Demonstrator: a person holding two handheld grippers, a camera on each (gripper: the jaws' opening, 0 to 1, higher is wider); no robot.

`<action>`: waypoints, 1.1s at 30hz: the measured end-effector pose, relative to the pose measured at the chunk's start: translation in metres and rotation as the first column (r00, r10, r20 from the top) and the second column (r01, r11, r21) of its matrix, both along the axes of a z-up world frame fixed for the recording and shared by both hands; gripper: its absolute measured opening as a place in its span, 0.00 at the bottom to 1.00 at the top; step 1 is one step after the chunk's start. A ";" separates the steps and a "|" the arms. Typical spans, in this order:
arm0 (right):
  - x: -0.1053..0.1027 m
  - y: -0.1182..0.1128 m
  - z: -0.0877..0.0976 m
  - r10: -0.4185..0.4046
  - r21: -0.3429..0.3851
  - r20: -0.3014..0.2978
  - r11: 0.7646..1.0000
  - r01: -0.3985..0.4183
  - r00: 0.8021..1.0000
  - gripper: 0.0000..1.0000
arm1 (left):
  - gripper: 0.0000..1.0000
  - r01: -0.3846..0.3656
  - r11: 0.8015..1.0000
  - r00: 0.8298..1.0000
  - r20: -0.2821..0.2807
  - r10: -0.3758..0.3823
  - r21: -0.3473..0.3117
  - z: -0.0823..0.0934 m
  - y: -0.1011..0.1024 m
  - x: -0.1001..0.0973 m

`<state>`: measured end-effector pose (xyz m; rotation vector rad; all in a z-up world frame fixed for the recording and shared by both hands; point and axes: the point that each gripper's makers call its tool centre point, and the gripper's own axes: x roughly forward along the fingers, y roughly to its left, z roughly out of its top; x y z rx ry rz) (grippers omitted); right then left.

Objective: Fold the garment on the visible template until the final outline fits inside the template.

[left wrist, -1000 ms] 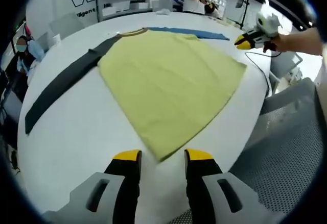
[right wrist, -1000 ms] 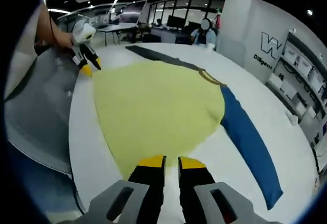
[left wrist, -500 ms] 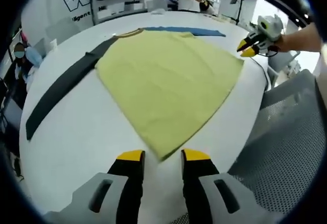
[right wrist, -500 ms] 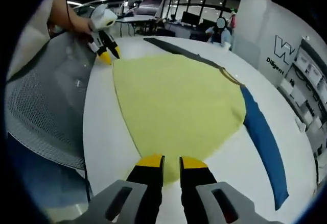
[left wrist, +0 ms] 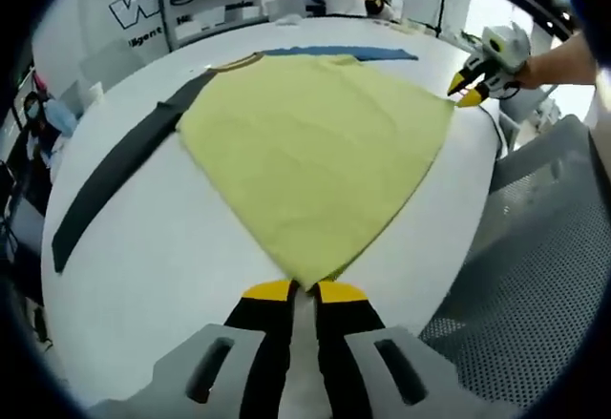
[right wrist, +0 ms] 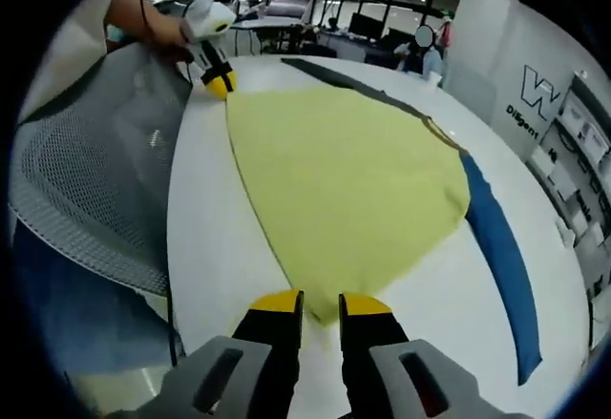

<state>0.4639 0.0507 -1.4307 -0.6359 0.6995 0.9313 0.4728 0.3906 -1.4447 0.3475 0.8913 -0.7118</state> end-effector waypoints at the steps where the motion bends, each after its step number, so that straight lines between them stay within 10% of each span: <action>1: -0.001 -0.001 -0.001 0.003 -0.004 0.000 1.000 -0.003 1.000 0.09 | 0.03 0.008 1.000 1.000 0.001 -0.008 0.001 0.000 0.000 -0.001; 33: 0.000 -0.006 0.007 0.028 -0.045 0.028 0.999 -0.027 0.999 0.00 | 0.01 0.029 1.000 0.999 0.033 -0.029 -0.007 0.020 0.009 0.003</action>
